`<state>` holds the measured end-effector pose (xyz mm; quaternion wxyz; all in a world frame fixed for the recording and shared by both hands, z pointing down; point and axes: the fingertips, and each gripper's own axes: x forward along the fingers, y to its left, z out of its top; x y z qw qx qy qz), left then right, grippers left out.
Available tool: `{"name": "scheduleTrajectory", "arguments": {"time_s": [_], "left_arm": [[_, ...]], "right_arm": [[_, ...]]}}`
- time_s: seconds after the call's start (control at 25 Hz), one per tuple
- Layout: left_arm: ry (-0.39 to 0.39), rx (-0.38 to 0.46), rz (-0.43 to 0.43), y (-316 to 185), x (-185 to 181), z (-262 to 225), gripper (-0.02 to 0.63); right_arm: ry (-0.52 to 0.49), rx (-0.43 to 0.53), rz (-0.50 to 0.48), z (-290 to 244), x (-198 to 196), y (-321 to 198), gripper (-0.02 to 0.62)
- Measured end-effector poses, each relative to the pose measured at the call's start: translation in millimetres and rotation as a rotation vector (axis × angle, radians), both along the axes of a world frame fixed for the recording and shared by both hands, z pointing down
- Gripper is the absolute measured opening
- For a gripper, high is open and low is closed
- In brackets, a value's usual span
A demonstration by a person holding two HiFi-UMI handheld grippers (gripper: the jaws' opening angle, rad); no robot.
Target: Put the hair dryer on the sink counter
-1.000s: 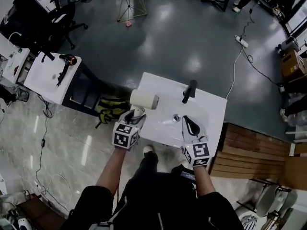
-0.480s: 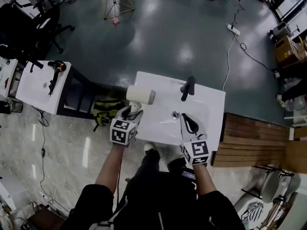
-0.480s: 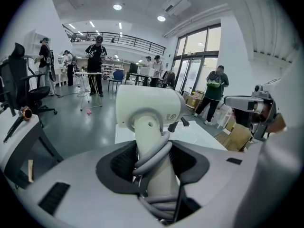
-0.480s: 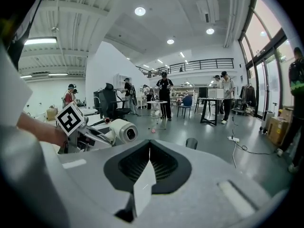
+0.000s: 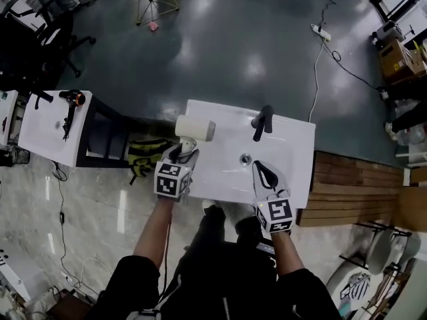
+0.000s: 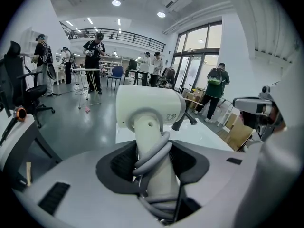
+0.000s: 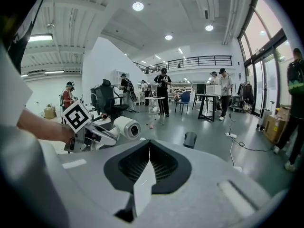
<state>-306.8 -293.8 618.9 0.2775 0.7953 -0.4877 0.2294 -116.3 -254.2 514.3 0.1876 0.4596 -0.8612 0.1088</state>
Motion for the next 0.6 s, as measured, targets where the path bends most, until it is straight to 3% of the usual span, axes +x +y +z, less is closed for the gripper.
{"name": "scheduleTrajectory", "arguments": {"time_s": [0.6], "left_arm": [[-0.011, -0.044, 0.001, -33, -10, 38, 0.193]], "right_arm": [[0.012, -0.048, 0.017, 27, -4, -4, 0.005]]}}
